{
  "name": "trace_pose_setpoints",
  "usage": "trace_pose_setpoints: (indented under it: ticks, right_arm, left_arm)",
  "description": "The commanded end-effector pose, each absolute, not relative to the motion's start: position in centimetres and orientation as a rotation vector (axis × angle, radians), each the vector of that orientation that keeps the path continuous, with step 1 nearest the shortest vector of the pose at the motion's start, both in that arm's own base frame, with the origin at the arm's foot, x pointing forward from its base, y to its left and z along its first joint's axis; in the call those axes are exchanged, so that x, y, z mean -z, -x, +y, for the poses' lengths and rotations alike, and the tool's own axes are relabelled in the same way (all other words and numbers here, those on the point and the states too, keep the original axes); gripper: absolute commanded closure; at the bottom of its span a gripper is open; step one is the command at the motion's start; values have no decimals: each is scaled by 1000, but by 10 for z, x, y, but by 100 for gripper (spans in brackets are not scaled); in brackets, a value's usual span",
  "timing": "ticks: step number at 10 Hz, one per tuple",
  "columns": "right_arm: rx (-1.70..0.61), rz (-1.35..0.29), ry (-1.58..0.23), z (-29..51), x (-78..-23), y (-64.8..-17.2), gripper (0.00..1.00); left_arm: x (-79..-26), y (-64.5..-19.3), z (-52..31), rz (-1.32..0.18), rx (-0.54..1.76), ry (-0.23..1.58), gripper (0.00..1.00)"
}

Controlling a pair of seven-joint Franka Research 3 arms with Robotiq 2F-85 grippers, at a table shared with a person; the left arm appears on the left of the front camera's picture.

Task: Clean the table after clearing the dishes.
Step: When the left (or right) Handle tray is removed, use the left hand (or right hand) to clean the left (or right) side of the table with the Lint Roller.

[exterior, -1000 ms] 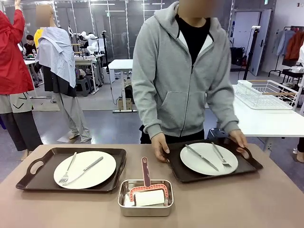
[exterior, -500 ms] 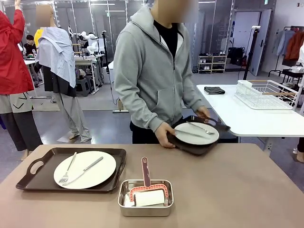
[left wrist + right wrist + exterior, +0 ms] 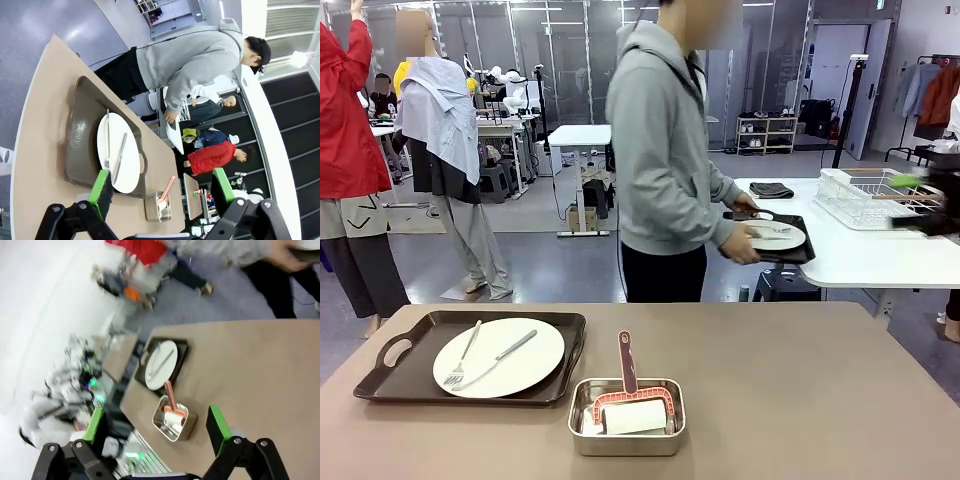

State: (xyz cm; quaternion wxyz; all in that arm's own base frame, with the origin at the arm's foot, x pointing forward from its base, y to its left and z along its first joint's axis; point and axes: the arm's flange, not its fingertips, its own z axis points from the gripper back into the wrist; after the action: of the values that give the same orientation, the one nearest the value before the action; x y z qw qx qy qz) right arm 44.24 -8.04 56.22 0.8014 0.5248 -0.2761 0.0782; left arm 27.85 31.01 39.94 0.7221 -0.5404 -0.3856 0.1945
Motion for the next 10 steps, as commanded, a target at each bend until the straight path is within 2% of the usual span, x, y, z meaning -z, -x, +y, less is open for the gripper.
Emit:
trace_pose_setpoints:
  ticks: [1,2,4,6,7,10]
  right_arm:
    - [-354,-505,-1005,-30,-570,-481,0]
    - [-436,-462,-997,19,-568,-494,0]
    - [-594,-430,-837,117,-550,-514,0]
    - [-630,-488,-827,176,-524,-535,0]
    - [-794,-477,-721,207,-506,-543,0]
    - [-1180,-364,-642,272,-482,-556,0]
  left_arm:
    - [-400,-276,312,-858,-424,1207,0]
    - [-400,-276,312,-858,-424,1207,0]
    - [-400,-276,312,-858,-424,1207,0]
    - [-400,-276,312,-858,-424,1207,0]
    - [-400,-276,312,-858,-424,1207,0]
    - [-400,-276,312,-858,-424,1207,0]
